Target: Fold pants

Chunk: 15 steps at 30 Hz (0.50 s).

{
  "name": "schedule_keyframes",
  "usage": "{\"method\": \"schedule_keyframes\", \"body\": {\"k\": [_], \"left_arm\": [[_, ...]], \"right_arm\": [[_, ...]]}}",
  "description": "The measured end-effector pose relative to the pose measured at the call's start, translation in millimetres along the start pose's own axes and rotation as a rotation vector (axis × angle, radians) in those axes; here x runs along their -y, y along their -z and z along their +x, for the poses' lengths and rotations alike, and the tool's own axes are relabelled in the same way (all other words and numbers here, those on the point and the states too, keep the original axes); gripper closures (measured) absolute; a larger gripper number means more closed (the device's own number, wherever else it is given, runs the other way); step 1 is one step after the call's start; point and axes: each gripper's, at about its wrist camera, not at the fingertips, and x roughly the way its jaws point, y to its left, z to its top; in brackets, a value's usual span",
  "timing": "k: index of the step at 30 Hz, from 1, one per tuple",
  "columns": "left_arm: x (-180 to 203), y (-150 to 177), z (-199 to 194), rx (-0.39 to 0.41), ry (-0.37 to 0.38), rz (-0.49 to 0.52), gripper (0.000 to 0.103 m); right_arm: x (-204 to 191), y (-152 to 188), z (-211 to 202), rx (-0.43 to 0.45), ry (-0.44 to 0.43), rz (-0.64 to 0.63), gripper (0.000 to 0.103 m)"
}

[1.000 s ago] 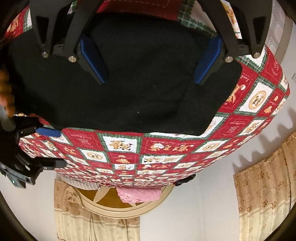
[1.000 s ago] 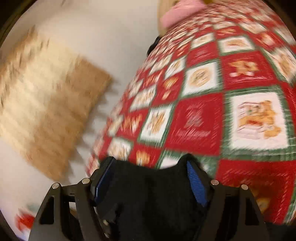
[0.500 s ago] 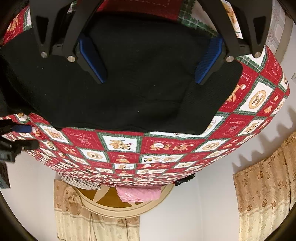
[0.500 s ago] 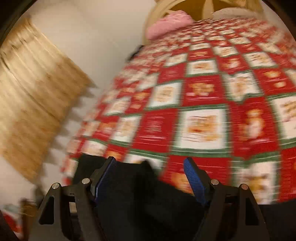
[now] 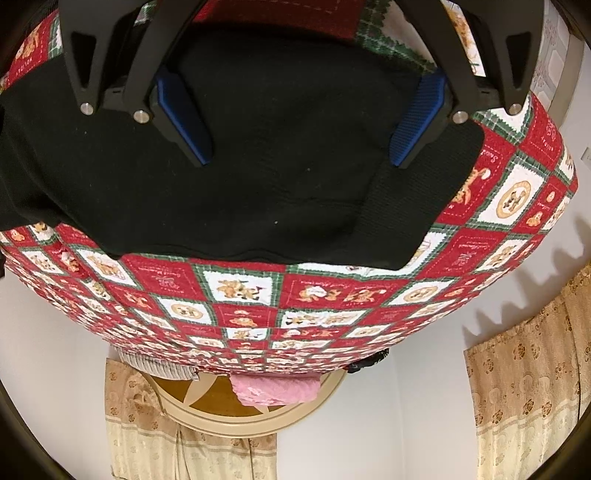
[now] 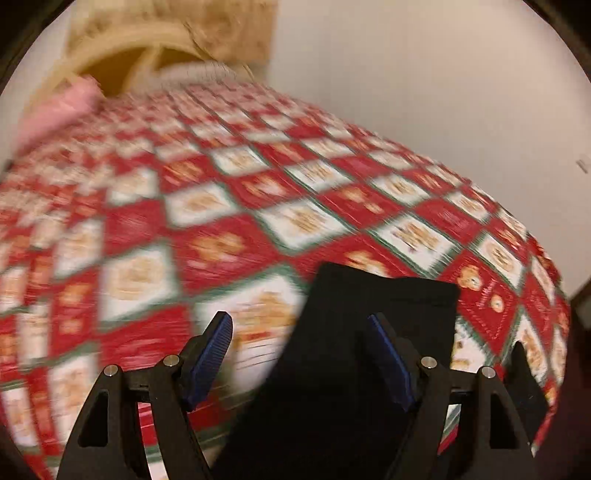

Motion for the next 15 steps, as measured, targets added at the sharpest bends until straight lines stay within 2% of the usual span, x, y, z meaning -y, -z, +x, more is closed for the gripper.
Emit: {"method": "schedule_keyframes", "body": {"k": [2, 3, 4, 5, 6, 8, 9, 11, 12, 13, 15], "left_arm": [[0.2, -0.5, 0.5, -0.002, -0.002, 0.002, 0.003], [0.0, -0.6, 0.7, -0.003, -0.001, 0.003, 0.003], [-0.3, -0.7, 0.9, -0.004, -0.001, 0.004, 0.003], [0.7, -0.5, 0.6, -0.003, -0.002, 0.005, 0.003], [0.9, -0.5, 0.7, -0.003, -0.003, 0.006, 0.002], [1.5, -0.3, 0.8, 0.0, -0.005, 0.007, 0.002], [1.9, 0.0, 0.6, 0.001, -0.006, 0.006, 0.002], [1.9, 0.1, 0.3, 0.002, -0.006, 0.005, 0.002], [1.8, 0.1, 0.4, 0.002, -0.007, 0.006, 0.002], [1.6, 0.0, 0.5, 0.001, -0.007, 0.005, 0.002], [1.8, -0.3, 0.5, -0.002, -0.008, 0.004, 0.001]], "right_arm": [[7.0, 1.2, 14.4, -0.036, -0.029, -0.005, 0.03], [11.1, 1.2, 18.2, -0.046, -0.051, 0.002, 0.037], [15.6, 0.9, 19.5, -0.05, -0.06, 0.011, 0.051], [18.2, 0.4, 18.5, -0.05, -0.068, 0.012, 0.061], [19.6, -1.0, 16.3, -0.051, -0.088, 0.01, 0.077], [28.7, -2.2, 11.1, -0.048, -0.142, 0.006, 0.092], [36.8, -2.9, 6.9, -0.037, -0.195, 0.028, 0.096], [50.7, 1.2, -6.3, -0.013, -0.276, 0.083, 0.097], [70.3, 6.8, -20.4, 0.031, -0.349, 0.128, 0.097], [72.7, 9.3, -27.7, 0.054, -0.387, 0.145, 0.097], [107.7, 26.8, -55.4, 0.146, -0.49, 0.199, 0.097]]}}
